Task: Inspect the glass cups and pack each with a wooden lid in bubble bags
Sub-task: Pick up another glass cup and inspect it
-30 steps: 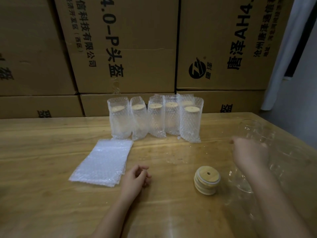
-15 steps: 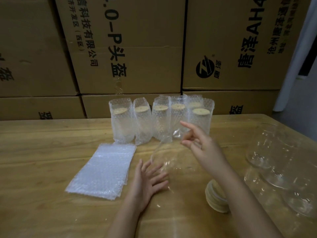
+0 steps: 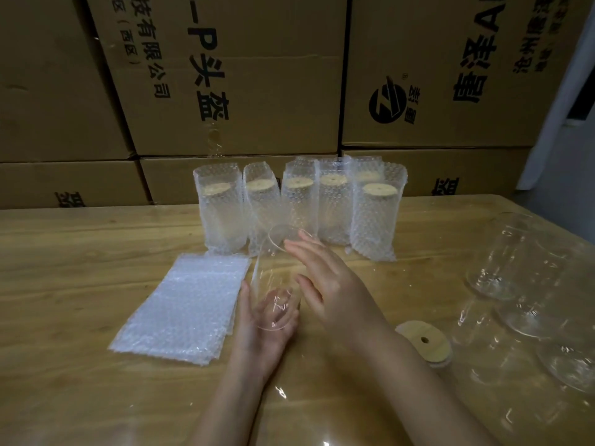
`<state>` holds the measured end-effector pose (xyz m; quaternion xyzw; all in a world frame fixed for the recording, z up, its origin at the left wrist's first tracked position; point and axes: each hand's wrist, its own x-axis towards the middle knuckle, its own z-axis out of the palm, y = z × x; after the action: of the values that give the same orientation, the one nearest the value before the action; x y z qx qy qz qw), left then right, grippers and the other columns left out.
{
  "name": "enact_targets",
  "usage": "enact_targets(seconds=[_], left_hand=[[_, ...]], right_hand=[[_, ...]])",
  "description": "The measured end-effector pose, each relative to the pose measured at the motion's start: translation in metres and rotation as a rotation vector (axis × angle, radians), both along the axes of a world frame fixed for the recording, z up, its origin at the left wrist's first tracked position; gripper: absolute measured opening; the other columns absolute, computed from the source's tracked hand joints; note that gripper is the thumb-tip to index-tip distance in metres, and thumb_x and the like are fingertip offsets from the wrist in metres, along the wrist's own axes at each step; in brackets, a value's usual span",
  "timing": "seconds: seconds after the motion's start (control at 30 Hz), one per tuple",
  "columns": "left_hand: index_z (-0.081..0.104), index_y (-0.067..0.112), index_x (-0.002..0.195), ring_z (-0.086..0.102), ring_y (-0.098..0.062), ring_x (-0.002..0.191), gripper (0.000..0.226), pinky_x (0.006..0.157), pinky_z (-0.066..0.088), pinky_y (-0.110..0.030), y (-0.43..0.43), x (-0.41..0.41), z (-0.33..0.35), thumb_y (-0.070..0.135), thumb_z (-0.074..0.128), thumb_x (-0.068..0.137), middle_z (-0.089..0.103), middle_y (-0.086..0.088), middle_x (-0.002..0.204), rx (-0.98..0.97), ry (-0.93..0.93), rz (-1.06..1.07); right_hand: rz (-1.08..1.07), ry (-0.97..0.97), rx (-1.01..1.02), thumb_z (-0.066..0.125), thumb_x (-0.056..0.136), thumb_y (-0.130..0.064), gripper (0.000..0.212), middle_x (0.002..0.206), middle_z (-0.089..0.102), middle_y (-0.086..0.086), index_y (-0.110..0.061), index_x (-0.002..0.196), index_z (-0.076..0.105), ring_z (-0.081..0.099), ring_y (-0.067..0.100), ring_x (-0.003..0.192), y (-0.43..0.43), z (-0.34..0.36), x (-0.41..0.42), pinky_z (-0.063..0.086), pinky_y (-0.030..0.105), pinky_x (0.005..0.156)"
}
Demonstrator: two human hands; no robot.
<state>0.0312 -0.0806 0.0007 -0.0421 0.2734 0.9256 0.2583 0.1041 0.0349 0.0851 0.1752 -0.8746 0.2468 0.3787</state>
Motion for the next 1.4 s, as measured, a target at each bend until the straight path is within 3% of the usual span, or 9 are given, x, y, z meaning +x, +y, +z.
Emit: enact_targets(seconds=[0.1,0.27,0.37,0.5,0.63,0.9,1.03,1.2,1.4], left_hand=[[0.054,0.005,0.110,0.072,-0.030,0.088,0.065,0.068,0.059,-0.042,0.002,0.001,-0.002,0.059,0.059,0.075,0.065,-0.016,0.108,-0.086,0.083,0.067],[0.054,0.010,0.125,0.066,-0.029,0.105,0.074,0.069,0.058,-0.036,0.009,0.007,-0.004,0.060,0.060,0.070,0.064,-0.008,0.118,-0.300,0.242,0.036],[0.057,0.013,0.117,0.069,-0.026,0.095,0.071,0.061,0.056,-0.032,0.009,0.008,-0.003,0.061,0.063,0.064,0.069,-0.005,0.109,-0.303,0.243,0.023],[0.060,0.015,0.110,0.071,-0.026,0.094,0.061,0.058,0.055,-0.030,0.007,0.009,-0.002,0.061,0.058,0.070,0.072,-0.005,0.107,-0.284,0.246,-0.022],[0.058,0.014,0.111,0.071,-0.026,0.095,0.060,0.054,0.055,-0.028,0.004,0.008,0.000,0.061,0.053,0.074,0.072,-0.007,0.107,-0.215,0.189,-0.028],[0.051,0.009,0.117,0.072,-0.027,0.089,0.065,0.056,0.056,-0.029,0.003,0.005,0.002,0.059,0.056,0.075,0.063,-0.011,0.114,-0.114,0.097,0.080],[0.049,0.010,0.118,0.072,-0.025,0.092,0.068,0.062,0.057,-0.033,0.003,0.003,-0.001,0.059,0.058,0.073,0.061,-0.011,0.121,-0.112,0.120,0.165],[0.054,0.015,0.110,0.070,-0.023,0.099,0.056,0.069,0.057,-0.034,0.002,0.005,-0.002,0.059,0.057,0.075,0.062,-0.006,0.119,-0.165,0.208,0.194],[0.060,0.019,0.105,0.068,-0.026,0.102,0.044,0.066,0.056,-0.033,0.004,0.009,0.000,0.055,0.056,0.079,0.062,-0.006,0.117,-0.265,0.284,0.144]], right_hand=[[-0.051,0.000,0.055,0.062,0.087,-0.001,0.045,0.138,0.052,0.011,0.002,0.131,0.052,0.041,0.024,0.136,0.002,-0.004,-0.003,0.028,0.040,0.114],[-0.099,-0.087,0.086,0.055,0.094,-0.018,0.048,0.148,0.040,0.003,-0.006,0.139,0.045,0.029,0.016,0.142,0.017,-0.001,-0.003,0.016,0.036,0.119],[-0.096,-0.226,0.004,0.044,0.099,-0.035,0.052,0.152,0.025,-0.014,-0.018,0.147,0.032,0.015,-0.002,0.142,0.025,0.002,-0.003,0.006,0.028,0.120],[-0.083,-0.383,-0.191,0.033,0.090,-0.061,0.066,0.144,0.012,-0.035,-0.035,0.149,0.020,0.004,-0.028,0.128,0.034,0.004,-0.001,0.012,0.016,0.111],[-0.097,-0.419,-0.148,0.027,0.085,-0.073,0.074,0.144,0.003,-0.039,-0.040,0.149,0.012,0.002,-0.023,0.133,0.032,0.002,0.001,0.010,0.016,0.108],[-0.112,-0.277,-0.168,0.049,0.098,-0.034,0.052,0.148,0.026,-0.019,-0.021,0.146,0.034,0.007,-0.023,0.131,0.020,-0.004,-0.002,0.006,0.005,0.110],[-0.207,-0.079,-0.088,0.058,0.093,-0.010,0.048,0.146,0.044,0.003,-0.006,0.139,0.045,0.030,0.008,0.137,0.004,-0.011,-0.005,0.023,0.022,0.114],[-0.131,-0.028,-0.122,0.061,0.090,-0.008,0.050,0.144,0.047,0.005,-0.003,0.138,0.046,0.038,0.015,0.137,0.008,-0.014,-0.003,0.034,0.034,0.112],[-0.034,-0.091,-0.164,0.051,0.096,-0.011,0.045,0.147,0.042,0.000,-0.007,0.140,0.043,0.032,0.010,0.140,0.019,-0.008,-0.002,0.028,0.037,0.116]])
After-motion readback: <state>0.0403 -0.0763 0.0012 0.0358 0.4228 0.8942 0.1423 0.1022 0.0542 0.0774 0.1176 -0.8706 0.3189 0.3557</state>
